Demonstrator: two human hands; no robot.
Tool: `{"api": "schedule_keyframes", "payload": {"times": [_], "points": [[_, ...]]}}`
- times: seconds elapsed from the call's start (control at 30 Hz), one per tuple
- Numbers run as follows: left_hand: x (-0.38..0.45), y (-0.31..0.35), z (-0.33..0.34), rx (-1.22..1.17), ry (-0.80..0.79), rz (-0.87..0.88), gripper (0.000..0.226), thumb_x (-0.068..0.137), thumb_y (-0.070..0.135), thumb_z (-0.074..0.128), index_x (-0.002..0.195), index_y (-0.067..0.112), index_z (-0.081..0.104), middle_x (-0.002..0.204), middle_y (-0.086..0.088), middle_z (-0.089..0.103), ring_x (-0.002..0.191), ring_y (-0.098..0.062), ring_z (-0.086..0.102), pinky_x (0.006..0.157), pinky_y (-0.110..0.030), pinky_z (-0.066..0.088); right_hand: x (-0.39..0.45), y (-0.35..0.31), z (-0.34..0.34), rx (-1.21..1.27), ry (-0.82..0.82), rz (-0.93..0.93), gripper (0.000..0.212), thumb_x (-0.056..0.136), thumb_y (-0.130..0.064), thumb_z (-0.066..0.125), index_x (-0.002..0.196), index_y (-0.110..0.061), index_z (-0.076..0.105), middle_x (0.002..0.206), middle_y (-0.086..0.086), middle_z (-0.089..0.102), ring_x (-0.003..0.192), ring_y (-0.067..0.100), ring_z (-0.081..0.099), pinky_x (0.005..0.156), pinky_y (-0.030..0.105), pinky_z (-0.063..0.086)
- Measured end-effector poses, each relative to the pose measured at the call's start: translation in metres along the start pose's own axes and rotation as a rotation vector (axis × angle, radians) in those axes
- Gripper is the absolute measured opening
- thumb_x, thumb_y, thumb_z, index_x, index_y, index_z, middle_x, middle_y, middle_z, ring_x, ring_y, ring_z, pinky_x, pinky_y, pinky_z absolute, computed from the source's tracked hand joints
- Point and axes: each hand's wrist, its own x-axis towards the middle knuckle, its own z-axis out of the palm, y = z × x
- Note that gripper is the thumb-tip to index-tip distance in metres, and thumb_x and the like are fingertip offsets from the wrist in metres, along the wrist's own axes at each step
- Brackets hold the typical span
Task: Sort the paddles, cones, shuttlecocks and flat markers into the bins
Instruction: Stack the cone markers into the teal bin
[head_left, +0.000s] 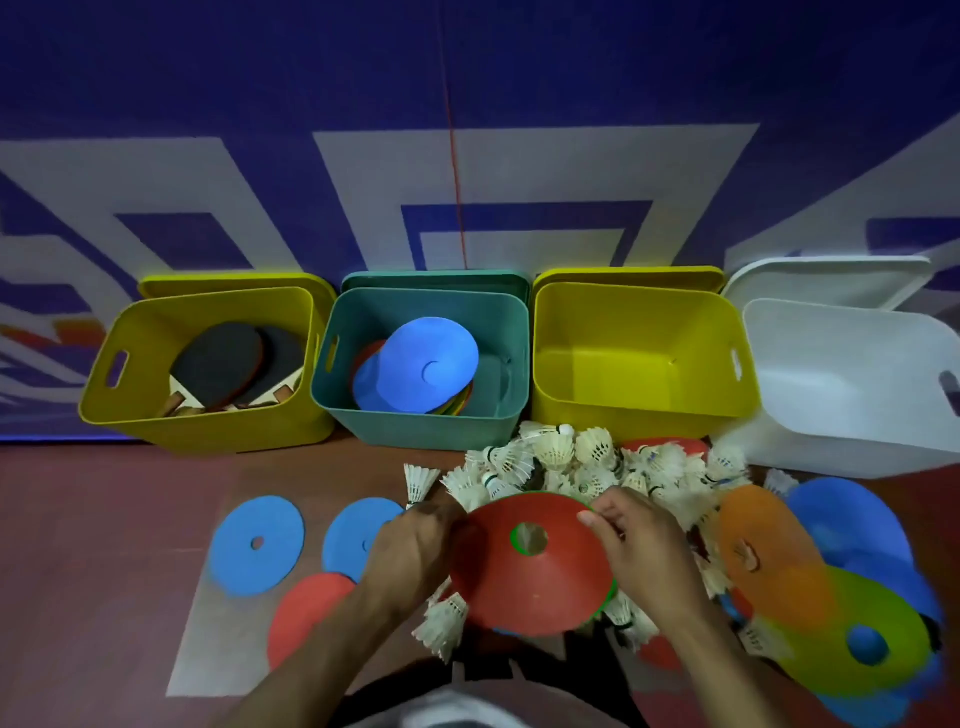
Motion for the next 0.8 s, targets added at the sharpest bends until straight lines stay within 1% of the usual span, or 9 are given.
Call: {"api": "schedule_keyframes", "payload": {"times": [0.07,0.17,0.23,0.3,0.37,0.47,0.57,0.7,0.8], "points": [[0.005,-0.013,-0.022,-0.055,0.043,-0.003,0.045,0.09,0.057,0.031,0.095,0.026,0.062,0.082,0.003,0.065,0.075,-0.022,0.063,0.062,-0.037,0.047,0.011,-0.019,-0.002,0.089,0.007,0.011,0.016,0.09,-0.034,0.07,0.077,-0.029,0.061,0.07,-0.018,0.063,0.069,0.001,0.061,0.057,0.017,0.043],[0.016,-0.032,-0.055,-0.119,0.167,0.058,0.029,0.091,0.047,0.046,0.095,0.028,0.068,0.086,0.006,0.072,0.081,-0.013,0.063,0.063,-0.024,0.043,0.025,-0.04,-0.004,0.114,-0.026,-0.013,0.012,0.094,-0.032,0.066,0.082,-0.03,0.068,0.07,-0.023,0.064,0.065,0.002,0.06,0.053,0.012,0.038],[0.023,-0.044,-0.075,-0.17,0.19,0.078,0.027,0.091,0.045,0.051,0.093,0.025,0.07,0.089,0.009,0.073,0.085,-0.009,0.063,0.067,-0.022,0.044,0.036,-0.053,-0.003,0.062,0.006,-0.098,0.013,0.095,-0.029,0.064,0.082,-0.03,0.067,0.071,-0.022,0.062,0.063,0.005,0.059,0.053,0.014,0.037],[0.029,-0.057,-0.091,-0.181,0.167,0.041,0.035,0.093,0.049,0.047,0.089,0.021,0.066,0.082,0.008,0.071,0.077,-0.008,0.063,0.068,-0.032,0.049,0.049,-0.067,0.001,0.038,0.042,-0.17,0.013,0.096,-0.028,0.062,0.083,-0.028,0.064,0.069,-0.02,0.057,0.063,0.005,0.057,0.055,0.018,0.037],[0.033,-0.072,-0.106,-0.232,0.162,0.012,0.033,0.094,0.048,0.048,0.086,0.021,0.065,0.075,0.008,0.069,0.069,-0.005,0.062,0.064,-0.035,0.048,0.063,-0.079,0.007,0.02,0.066,-0.196,0.014,0.098,-0.031,0.058,0.085,-0.028,0.062,0.064,-0.019,0.052,0.059,0.003,0.052,0.052,0.022,0.037],[0.041,-0.092,-0.127,-0.273,0.237,-0.017,0.023,0.095,0.043,0.055,0.084,0.026,0.066,0.07,0.02,0.065,0.062,0.005,0.058,0.055,-0.016,0.038,0.081,-0.091,0.012,-0.088,0.111,-0.225,0.021,0.102,-0.041,0.045,0.09,-0.027,0.055,0.058,-0.013,0.05,0.05,0.005,0.05,0.045,0.029,0.038],[0.054,-0.113,-0.148,-0.198,0.33,-0.107,0.015,0.096,0.032,0.063,0.089,0.021,0.071,0.066,0.008,0.067,0.062,-0.006,0.06,0.057,-0.022,0.03,0.086,-0.095,0.013,-0.136,0.147,-0.267,0.026,0.103,-0.045,0.033,0.093,-0.026,0.048,0.052,-0.007,0.046,0.041,0.008,0.045,0.038,0.025,0.03],[0.083,-0.134,-0.168,-0.138,0.436,-0.154,0.013,0.095,0.025,0.065,0.092,0.014,0.072,0.074,-0.005,0.072,0.072,-0.026,0.068,0.058,-0.028,0.034,0.078,-0.089,0.002,-0.096,0.194,-0.239,0.017,0.104,-0.032,0.044,0.09,-0.023,0.05,0.051,-0.008,0.036,0.04,0.01,0.037,0.038,0.028,0.027],[0.112,-0.14,-0.165,-0.122,0.428,-0.203,0.019,0.096,0.027,0.062,0.092,0.011,0.07,0.076,-0.01,0.072,0.075,-0.035,0.068,0.058,-0.032,0.039,0.07,-0.08,-0.007,-0.135,0.186,-0.121,0.009,0.099,-0.029,0.049,0.09,-0.026,0.05,0.049,-0.01,0.043,0.042,0.01,0.046,0.038,0.023,0.029]]}}
